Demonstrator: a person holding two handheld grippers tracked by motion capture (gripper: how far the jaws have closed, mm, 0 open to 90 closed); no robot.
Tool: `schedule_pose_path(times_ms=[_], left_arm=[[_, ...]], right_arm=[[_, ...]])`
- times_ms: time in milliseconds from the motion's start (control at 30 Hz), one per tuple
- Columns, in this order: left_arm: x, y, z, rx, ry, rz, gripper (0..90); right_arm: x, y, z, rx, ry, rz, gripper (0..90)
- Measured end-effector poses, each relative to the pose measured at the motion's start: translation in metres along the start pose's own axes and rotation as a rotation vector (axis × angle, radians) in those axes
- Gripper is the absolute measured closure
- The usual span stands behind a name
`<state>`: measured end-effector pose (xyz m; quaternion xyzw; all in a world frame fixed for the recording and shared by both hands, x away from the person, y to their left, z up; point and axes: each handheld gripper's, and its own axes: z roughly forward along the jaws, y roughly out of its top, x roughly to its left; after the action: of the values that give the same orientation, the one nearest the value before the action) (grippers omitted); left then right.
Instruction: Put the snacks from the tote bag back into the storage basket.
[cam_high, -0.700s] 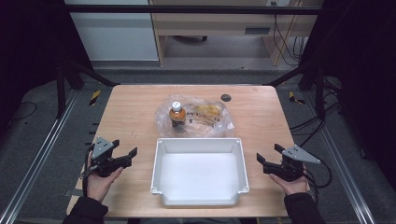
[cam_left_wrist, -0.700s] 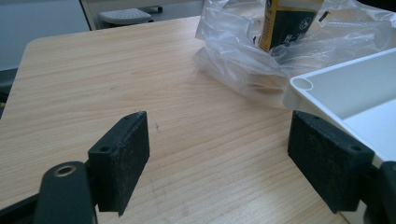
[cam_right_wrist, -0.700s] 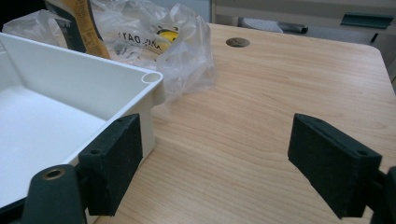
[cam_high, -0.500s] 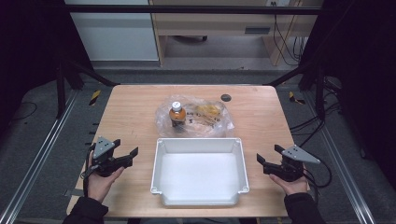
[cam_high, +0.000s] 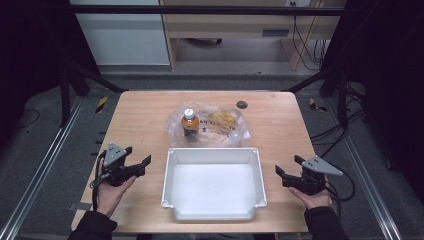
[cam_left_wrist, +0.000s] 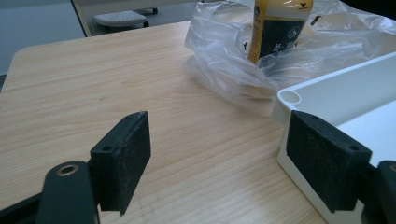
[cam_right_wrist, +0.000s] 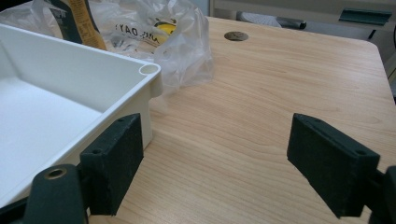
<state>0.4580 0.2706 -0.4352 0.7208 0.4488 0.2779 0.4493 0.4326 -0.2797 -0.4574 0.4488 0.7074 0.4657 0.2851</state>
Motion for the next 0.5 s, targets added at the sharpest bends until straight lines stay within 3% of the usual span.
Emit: schedule_pose_path(times_ms=[500], left_arm=[[-0.011, 0.018, 0.005, -0.031, -0.019, 0.013, 22.1]], right_arm=[[-0.003, -0.001, -0.001, 0.004, -0.009, 0.006, 18.6]])
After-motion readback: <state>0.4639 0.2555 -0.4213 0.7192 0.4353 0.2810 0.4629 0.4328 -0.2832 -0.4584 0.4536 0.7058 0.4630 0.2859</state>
